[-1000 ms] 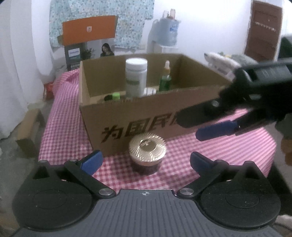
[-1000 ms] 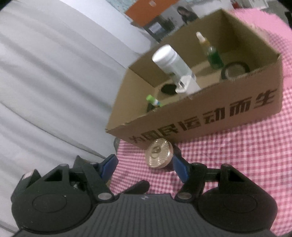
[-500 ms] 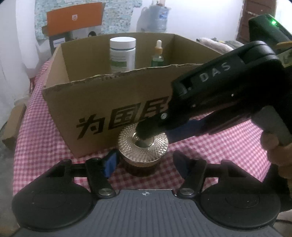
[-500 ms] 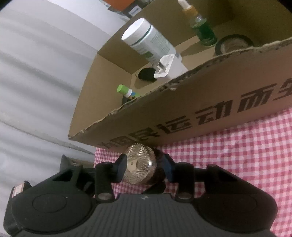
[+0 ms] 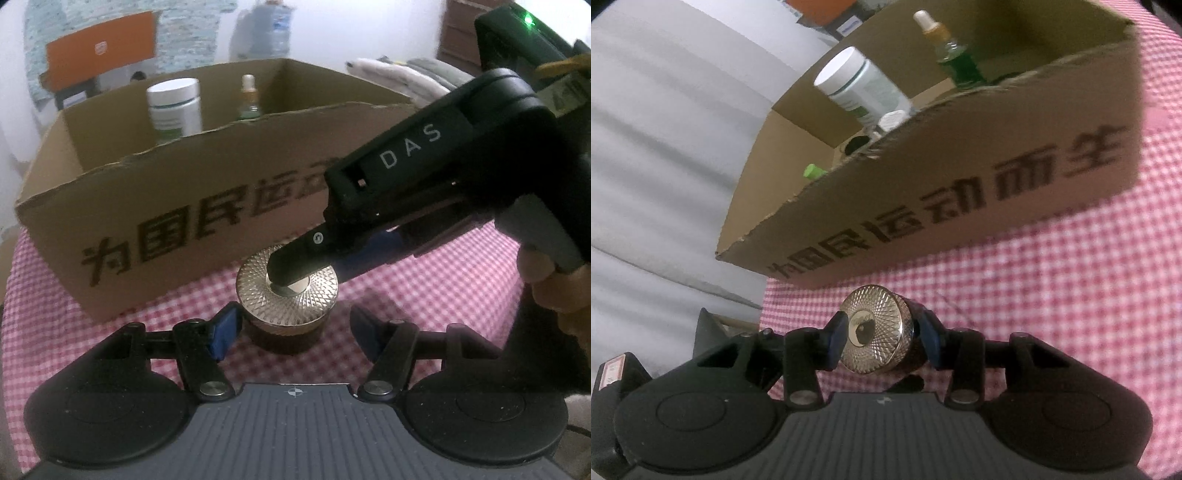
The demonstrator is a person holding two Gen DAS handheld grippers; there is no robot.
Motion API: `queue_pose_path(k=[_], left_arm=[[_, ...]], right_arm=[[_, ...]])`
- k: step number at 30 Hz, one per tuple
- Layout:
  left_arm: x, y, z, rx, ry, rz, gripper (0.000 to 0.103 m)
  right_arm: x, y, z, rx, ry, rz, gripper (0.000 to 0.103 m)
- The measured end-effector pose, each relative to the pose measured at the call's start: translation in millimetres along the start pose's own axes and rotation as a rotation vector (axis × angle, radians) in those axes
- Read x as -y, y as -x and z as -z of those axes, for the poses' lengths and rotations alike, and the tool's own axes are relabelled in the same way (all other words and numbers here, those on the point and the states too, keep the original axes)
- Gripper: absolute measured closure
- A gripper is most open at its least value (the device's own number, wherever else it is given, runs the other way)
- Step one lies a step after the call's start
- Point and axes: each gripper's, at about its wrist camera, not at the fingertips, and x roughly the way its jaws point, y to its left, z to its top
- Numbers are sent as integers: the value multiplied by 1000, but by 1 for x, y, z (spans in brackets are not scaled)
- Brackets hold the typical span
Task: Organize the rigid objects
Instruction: 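Lift the gold tin off the table with the right gripper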
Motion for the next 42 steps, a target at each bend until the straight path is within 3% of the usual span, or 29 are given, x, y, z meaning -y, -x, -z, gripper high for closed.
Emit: queue_pose_path(k=[10,15,42], left_arm=[[14,-21,-7,-44,-54,-71,38],[11,-33,-17,-43,-35,-97,47],[11,-36,-22,-74,17,-92,47]], right_arm=[[12,5,2,0,-32,-19,56],[16,1,0,1,-37,-34,55],[16,1,4,-10,-23,-37,51]])
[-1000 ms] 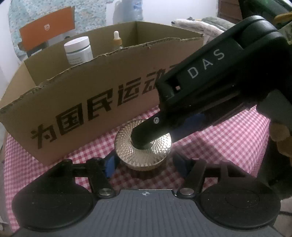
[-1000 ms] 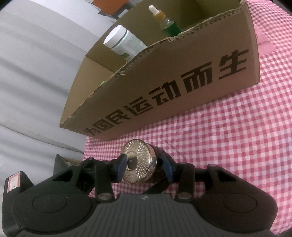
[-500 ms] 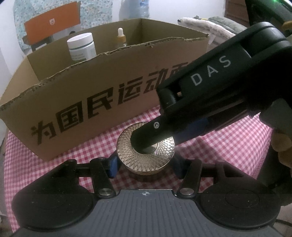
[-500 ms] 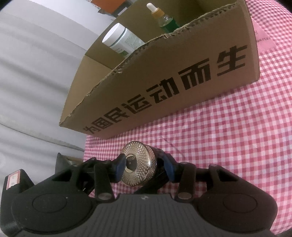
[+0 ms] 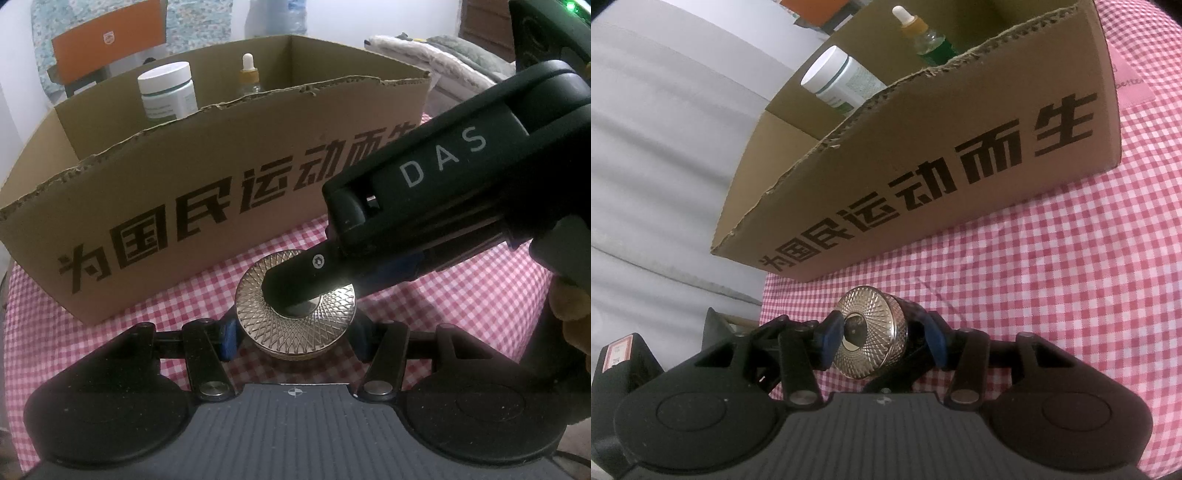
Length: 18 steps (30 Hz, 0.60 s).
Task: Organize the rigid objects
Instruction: 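Lift the gold tin off the table with the right gripper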
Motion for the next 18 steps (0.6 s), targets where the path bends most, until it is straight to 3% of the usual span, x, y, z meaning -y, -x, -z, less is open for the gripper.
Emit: queue_pose_path(k=[18], left_arm=[[2,6,2,4,1,-8,48]], right_arm=[[-1,2,0,-3,4,-2,52]])
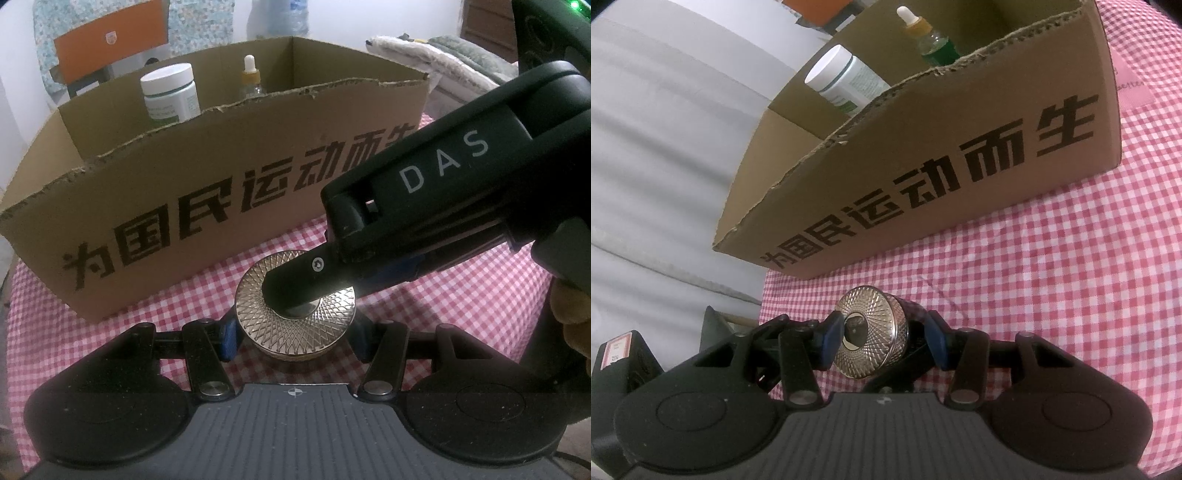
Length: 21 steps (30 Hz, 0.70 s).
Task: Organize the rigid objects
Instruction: 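Lift the gold tin off the table with the right gripper, then carry the gold tin into the box and open the right gripper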
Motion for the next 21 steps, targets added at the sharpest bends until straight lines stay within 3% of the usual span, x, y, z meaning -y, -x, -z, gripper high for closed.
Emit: queue_pose_path(k=[11,21], left_arm=[[7,50,-5,101,-17,-41,48],[9,99,-38,234,-42,-91,48]], right_arm=[[-30,29,3,64,79,-25,52],[-79,70,-18,178,233,-58,51]])
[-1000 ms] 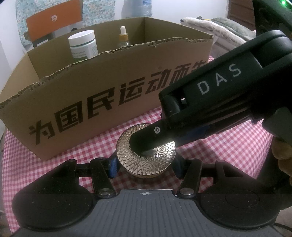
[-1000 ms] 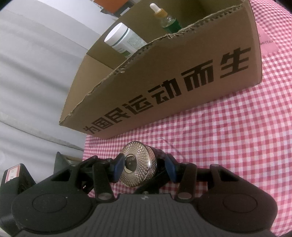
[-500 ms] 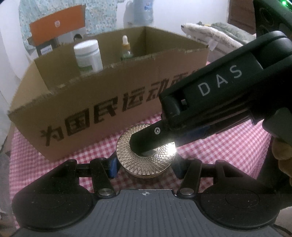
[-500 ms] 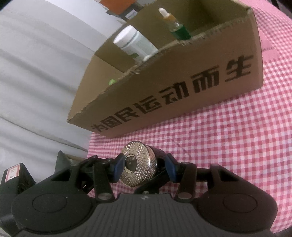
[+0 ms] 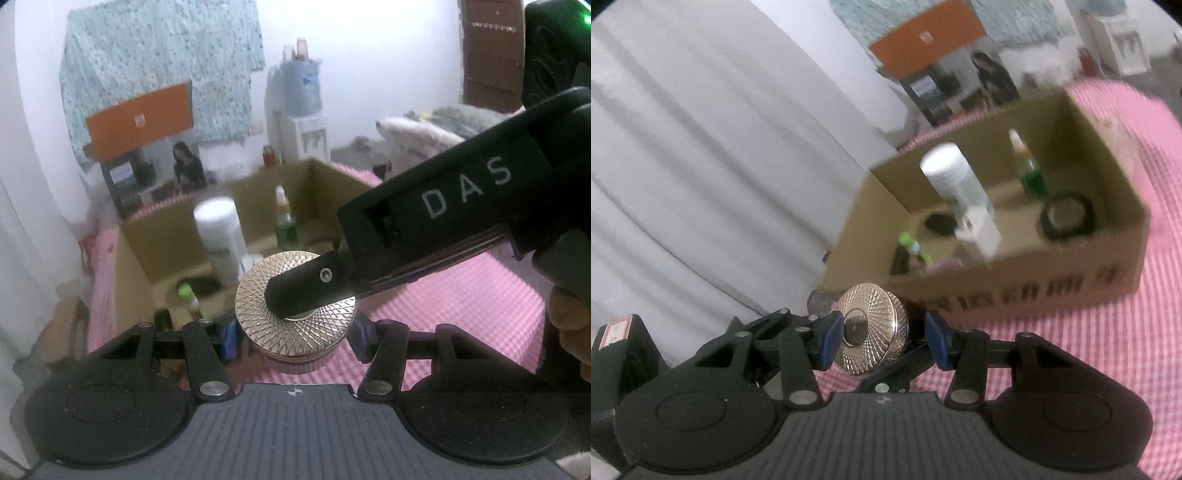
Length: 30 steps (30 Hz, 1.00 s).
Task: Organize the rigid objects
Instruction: 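Carry the gold tin into the box and open the right gripper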
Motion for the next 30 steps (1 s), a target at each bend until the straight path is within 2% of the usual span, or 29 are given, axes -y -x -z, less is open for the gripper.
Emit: queue_pose_path(k=[6,10,16,24,30], left_arm=[[-7,-5,-28,29,-15,-4,48],[-14,-24,-50,1,-2,25,48],[-20,-72,-68,-111,32,90,48],[-31,-139,-62,-316,142,203,48],[-37,-164,-60,-396,185,227,47]], right_arm=[[-10,3,-32,27,63,4,51],[-5,5,-50,28,77,20,51],[24,-12,-81,-32,25,47,51],[78,-57,-101,-206,-58,100,51],[92,-79,-108,-302,-40,131,50]])
